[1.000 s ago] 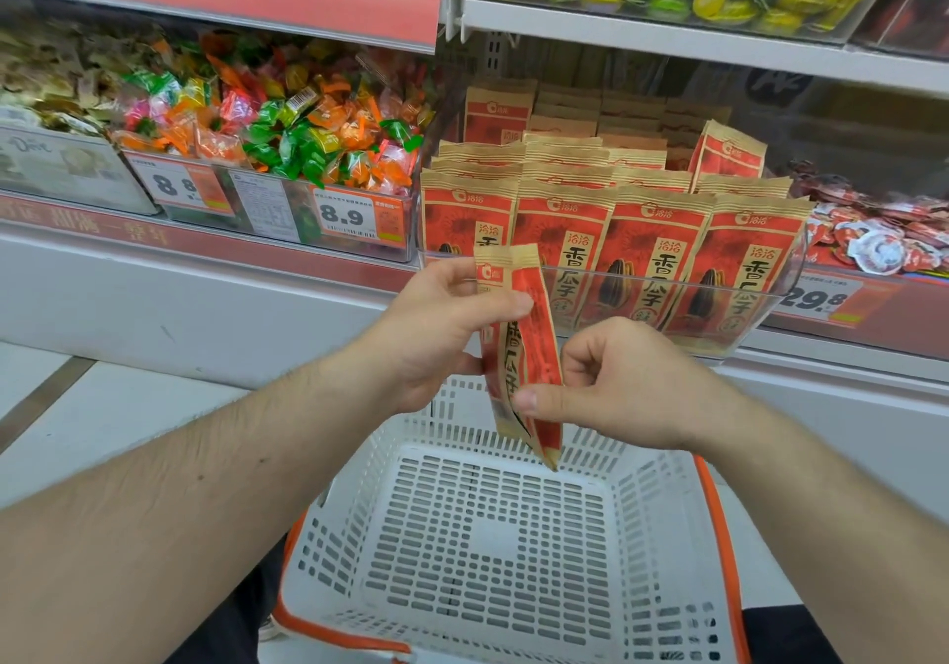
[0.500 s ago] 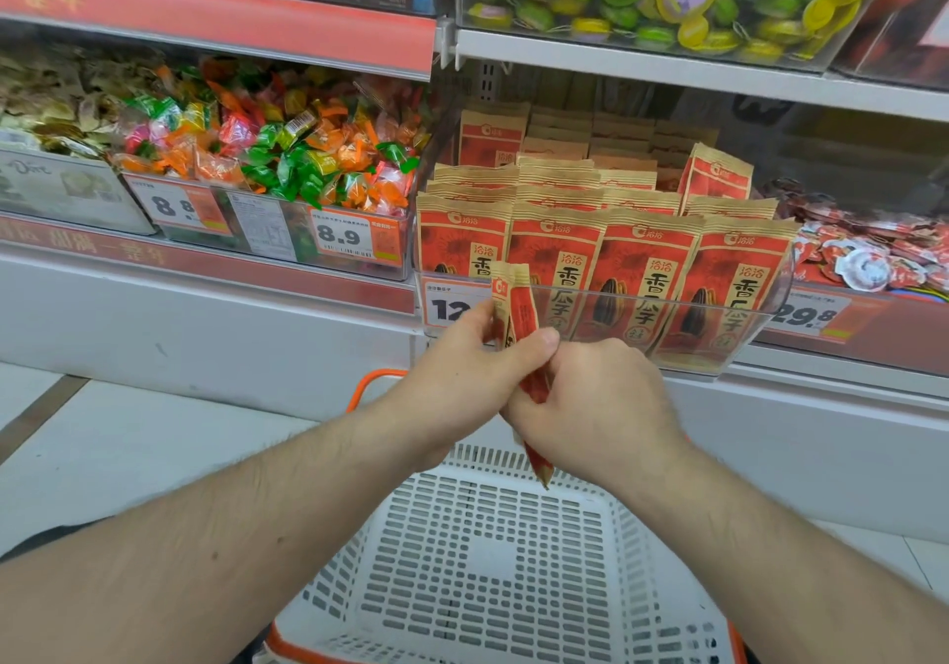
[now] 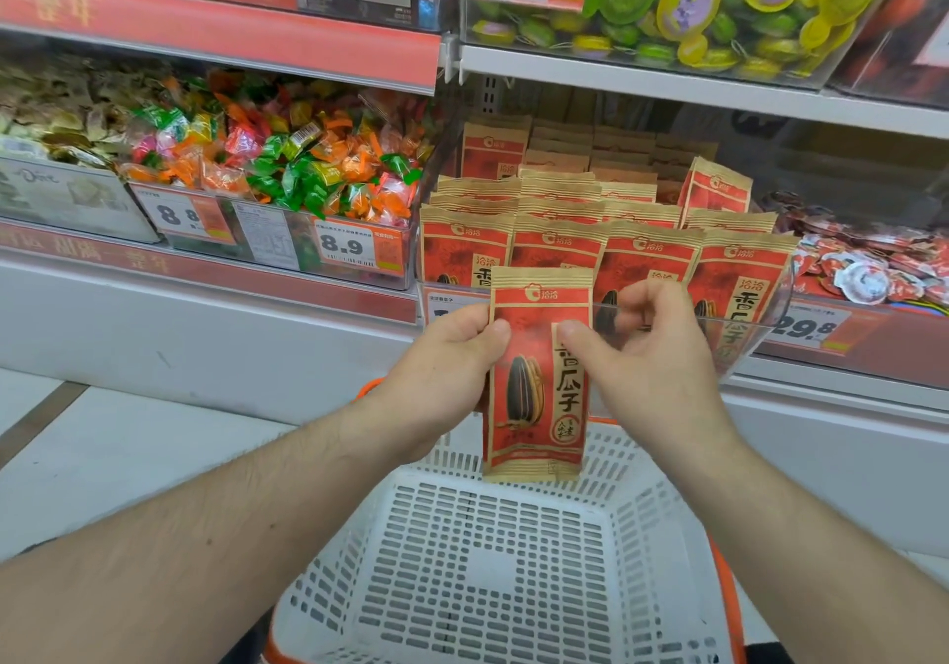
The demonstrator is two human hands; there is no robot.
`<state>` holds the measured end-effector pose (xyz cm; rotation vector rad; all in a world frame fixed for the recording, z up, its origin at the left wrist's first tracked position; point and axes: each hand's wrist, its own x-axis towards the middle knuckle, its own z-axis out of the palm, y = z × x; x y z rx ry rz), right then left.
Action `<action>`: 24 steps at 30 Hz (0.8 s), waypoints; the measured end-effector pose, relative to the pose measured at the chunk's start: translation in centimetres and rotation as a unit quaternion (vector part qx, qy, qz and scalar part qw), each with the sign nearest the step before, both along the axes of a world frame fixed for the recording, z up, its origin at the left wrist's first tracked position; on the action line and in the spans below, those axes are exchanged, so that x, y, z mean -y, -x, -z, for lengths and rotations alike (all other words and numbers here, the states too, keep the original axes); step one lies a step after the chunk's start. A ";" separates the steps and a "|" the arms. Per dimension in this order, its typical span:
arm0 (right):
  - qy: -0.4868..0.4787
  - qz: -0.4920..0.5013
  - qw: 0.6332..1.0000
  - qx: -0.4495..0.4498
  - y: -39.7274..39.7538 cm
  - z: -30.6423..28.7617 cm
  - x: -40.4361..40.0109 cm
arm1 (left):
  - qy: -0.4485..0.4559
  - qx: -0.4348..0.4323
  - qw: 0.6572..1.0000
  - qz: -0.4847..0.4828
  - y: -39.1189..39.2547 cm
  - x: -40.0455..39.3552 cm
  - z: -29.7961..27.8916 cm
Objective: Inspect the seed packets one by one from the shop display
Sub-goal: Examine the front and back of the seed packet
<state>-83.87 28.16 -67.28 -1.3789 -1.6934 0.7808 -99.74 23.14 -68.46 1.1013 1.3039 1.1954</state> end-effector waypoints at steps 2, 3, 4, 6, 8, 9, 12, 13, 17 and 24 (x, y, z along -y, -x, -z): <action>0.092 -0.044 0.993 -0.064 -0.4 -0.3 -0.4 | -0.005 0.019 1.000 -0.005 0.2 -0.1 -0.2; 0.134 -0.078 0.984 -0.090 -0.5 -0.4 -0.4 | -0.007 0.024 1.000 -0.004 0.3 -0.1 -0.3; 0.162 -0.107 0.975 -0.104 -0.6 -0.4 -0.4 | -0.008 0.022 1.000 0.000 0.3 -0.1 -0.4; 0.181 -0.131 0.968 -0.110 -0.7 -0.3 -0.3 | -0.013 0.017 1.000 0.004 0.4 -0.2 -0.5; 0.188 -0.134 0.966 -0.116 -0.6 -0.3 -0.3 | -0.022 0.018 1.000 -0.003 0.6 -0.4 -0.6; 0.194 -0.136 0.964 -0.122 -0.5 -0.3 -0.3 | -0.024 0.015 1.000 -0.010 0.7 -0.5 -0.6; 0.216 -0.151 0.954 -0.141 -0.4 -0.3 -0.3 | -0.026 0.018 0.999 -0.023 1.1 -0.7 -0.6; 0.221 -0.158 0.951 -0.146 -0.3 -0.2 -0.3 | -0.027 0.028 0.999 -0.021 1.2 -0.8 -0.7; 0.236 -0.161 0.939 -0.189 0.0 -0.1 -0.2 | -0.092 -0.081 0.992 -0.039 2.1 -1.7 -1.5; 0.292 -0.130 0.888 -0.331 0.7 -0.3 -0.6 | -0.275 -0.343 0.865 -0.241 6.7 -5.2 -3.7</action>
